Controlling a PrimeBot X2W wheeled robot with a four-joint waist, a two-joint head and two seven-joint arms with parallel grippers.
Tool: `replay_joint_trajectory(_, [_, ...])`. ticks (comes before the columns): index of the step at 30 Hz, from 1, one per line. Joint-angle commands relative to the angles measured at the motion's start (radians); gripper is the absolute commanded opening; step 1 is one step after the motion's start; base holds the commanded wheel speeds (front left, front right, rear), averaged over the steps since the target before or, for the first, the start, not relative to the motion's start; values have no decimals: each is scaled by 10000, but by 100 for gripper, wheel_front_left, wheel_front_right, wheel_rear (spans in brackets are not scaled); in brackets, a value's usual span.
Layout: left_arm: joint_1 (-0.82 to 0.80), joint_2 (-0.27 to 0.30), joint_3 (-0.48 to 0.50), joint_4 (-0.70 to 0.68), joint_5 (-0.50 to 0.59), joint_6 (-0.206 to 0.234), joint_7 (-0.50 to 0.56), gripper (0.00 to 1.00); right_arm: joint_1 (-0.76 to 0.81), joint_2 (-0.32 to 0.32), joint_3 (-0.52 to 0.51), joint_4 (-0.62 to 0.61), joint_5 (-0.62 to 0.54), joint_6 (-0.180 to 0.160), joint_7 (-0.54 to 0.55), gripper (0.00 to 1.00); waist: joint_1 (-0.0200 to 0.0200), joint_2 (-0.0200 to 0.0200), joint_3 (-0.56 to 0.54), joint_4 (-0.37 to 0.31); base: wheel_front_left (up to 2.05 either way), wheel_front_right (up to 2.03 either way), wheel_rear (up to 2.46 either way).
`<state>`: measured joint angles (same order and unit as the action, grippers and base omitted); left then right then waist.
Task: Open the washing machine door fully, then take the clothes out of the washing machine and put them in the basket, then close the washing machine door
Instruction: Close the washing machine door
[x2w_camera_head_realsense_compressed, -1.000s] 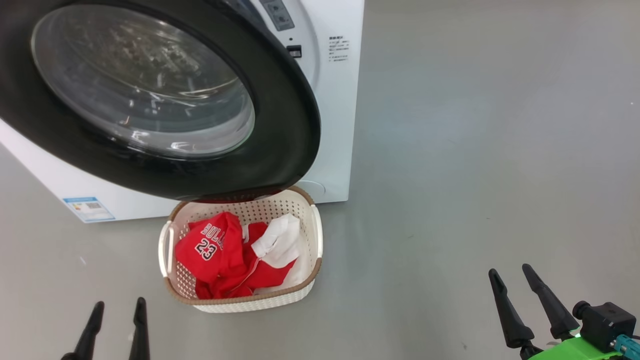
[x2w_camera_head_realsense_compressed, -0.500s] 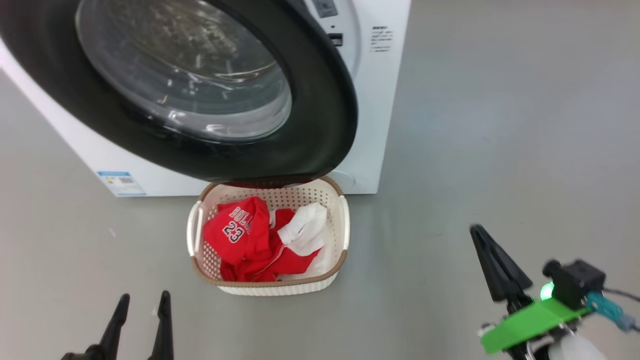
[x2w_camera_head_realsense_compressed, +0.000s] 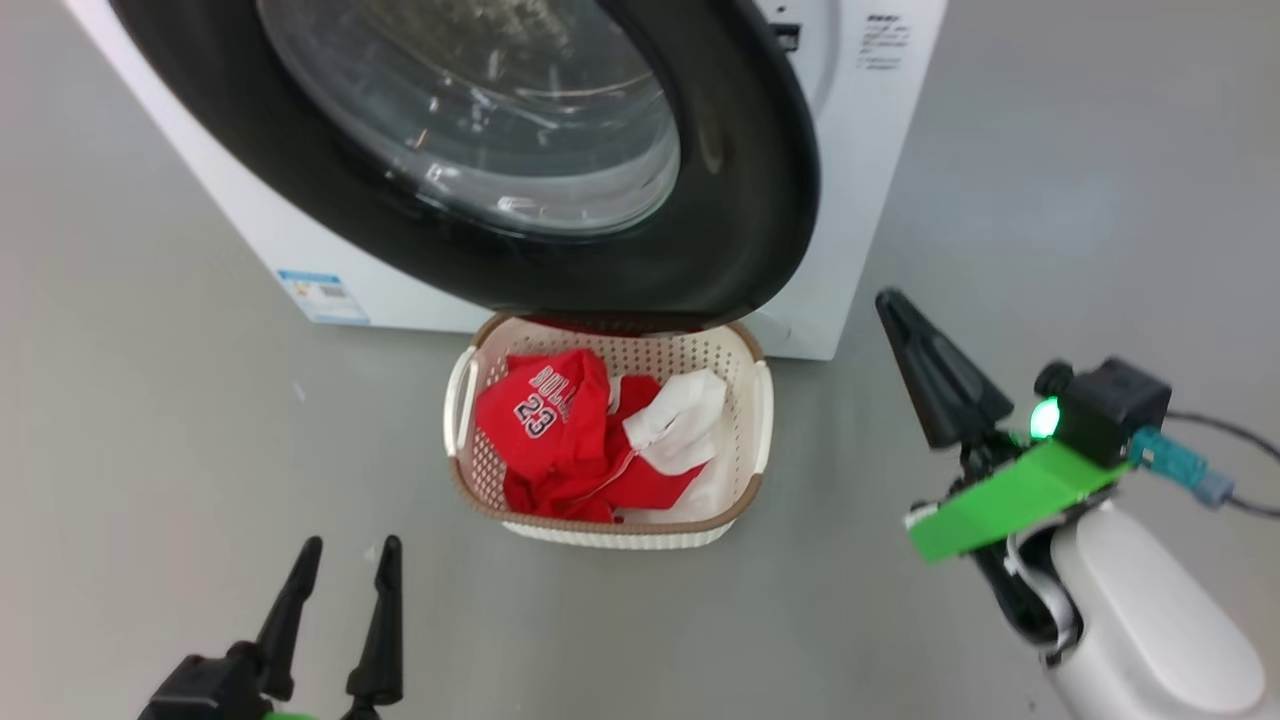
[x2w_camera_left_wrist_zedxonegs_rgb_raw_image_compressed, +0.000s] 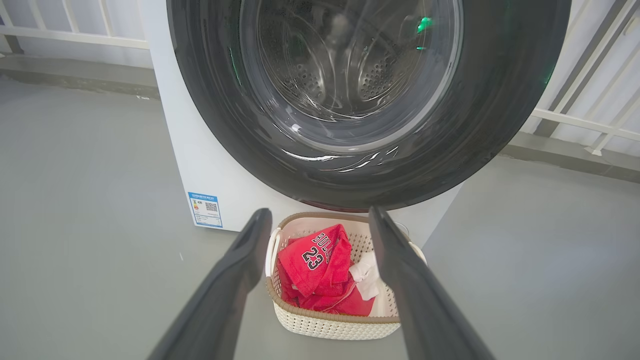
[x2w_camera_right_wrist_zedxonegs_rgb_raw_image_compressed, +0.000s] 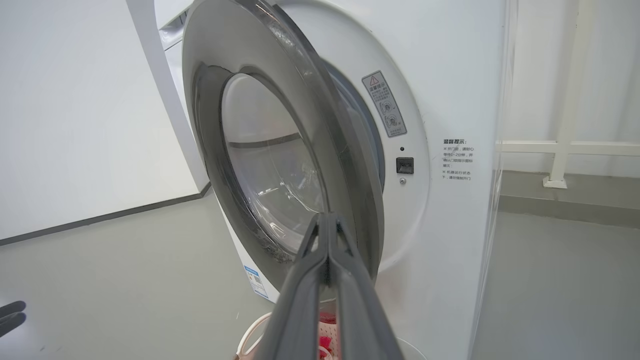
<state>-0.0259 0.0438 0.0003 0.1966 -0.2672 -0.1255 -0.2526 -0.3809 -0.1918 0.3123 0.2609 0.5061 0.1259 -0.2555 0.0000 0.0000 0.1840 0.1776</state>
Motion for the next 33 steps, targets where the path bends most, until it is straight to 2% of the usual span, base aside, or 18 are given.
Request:
replay_joint_trajectory(1, [-382, 67, 201, -222, -118, -52, -91, 100, -531, -22, 153, -111, 160, 48, -63, 0, 0, 0, 400, 371, 0, 0, 0])
replay_joint_trajectory(8, [-845, 66, -210, -218, -468, -52, -91, 100, -1676, -97, 160, 421, 180, 48, -63, 0, 0, 0, 1056, 894, 0, 0, 0])
replay_joint_trajectory(17, [-1182, 65, -587, -159, -788, -52, -91, 100, -2423, -333, 272, 1081, 309, 48, -63, 0, 0, 0, 1537, 1367, 0, 0, 0])
replay_joint_trajectory(33, [-1700, 65, -1038, -195, -1197, -52, -91, 100, -3561, -628, -8, 1448, 385, 48, -63, 0, 0, 0, 2380, 1820, 0, 0, 0])
